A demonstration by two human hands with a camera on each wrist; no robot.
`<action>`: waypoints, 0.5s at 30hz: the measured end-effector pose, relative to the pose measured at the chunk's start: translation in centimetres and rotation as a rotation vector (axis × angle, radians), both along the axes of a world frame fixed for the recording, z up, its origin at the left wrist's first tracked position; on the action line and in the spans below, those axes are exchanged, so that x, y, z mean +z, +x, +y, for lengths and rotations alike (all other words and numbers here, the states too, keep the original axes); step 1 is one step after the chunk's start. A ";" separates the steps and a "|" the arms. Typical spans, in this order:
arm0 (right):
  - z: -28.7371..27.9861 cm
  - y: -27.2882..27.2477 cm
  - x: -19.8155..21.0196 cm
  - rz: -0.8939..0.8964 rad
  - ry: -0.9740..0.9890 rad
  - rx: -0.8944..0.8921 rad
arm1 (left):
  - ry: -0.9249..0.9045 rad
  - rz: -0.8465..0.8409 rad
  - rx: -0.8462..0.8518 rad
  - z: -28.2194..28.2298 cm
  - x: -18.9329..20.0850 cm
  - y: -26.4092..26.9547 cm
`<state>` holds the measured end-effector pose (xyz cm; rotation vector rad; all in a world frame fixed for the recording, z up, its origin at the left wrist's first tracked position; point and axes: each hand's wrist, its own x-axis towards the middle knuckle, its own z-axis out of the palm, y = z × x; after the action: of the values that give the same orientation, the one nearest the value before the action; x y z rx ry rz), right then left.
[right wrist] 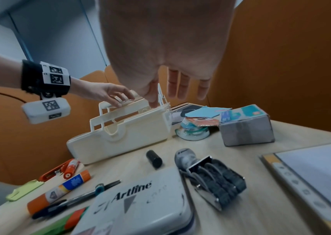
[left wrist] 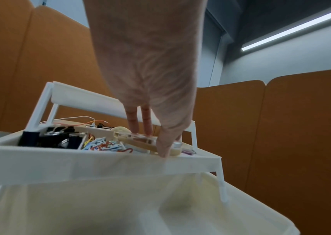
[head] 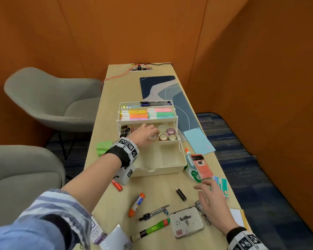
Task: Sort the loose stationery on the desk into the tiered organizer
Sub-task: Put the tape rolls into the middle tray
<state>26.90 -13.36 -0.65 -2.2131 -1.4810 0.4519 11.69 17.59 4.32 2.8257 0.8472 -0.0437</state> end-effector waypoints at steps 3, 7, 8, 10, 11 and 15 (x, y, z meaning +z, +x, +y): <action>0.2 0.3 -0.3 -0.015 -0.002 0.000 | -0.026 -0.036 0.015 0.0 -0.2 0.0; 0.4 0.1 -0.3 -0.019 -0.030 0.007 | -0.062 -0.156 0.045 -0.6 -0.9 -0.8; 0.5 0.0 -0.3 -0.018 -0.027 0.006 | -0.079 -0.178 0.051 -0.9 -1.1 -1.0; 0.7 -0.2 -0.4 -0.025 -0.040 0.007 | -0.088 -0.188 0.050 -1.6 -1.8 -1.5; 0.9 -0.2 -0.5 -0.038 -0.054 0.009 | -0.073 -0.186 0.052 -1.9 -2.1 -1.7; 2.7 0.6 -1.3 -0.184 -0.081 -0.001 | 0.074 -0.182 0.091 -2.9 -2.8 -1.5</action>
<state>27.46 -10.64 -1.92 -2.3728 -1.5796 0.3207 10.19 14.73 1.47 2.8001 0.9513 0.2581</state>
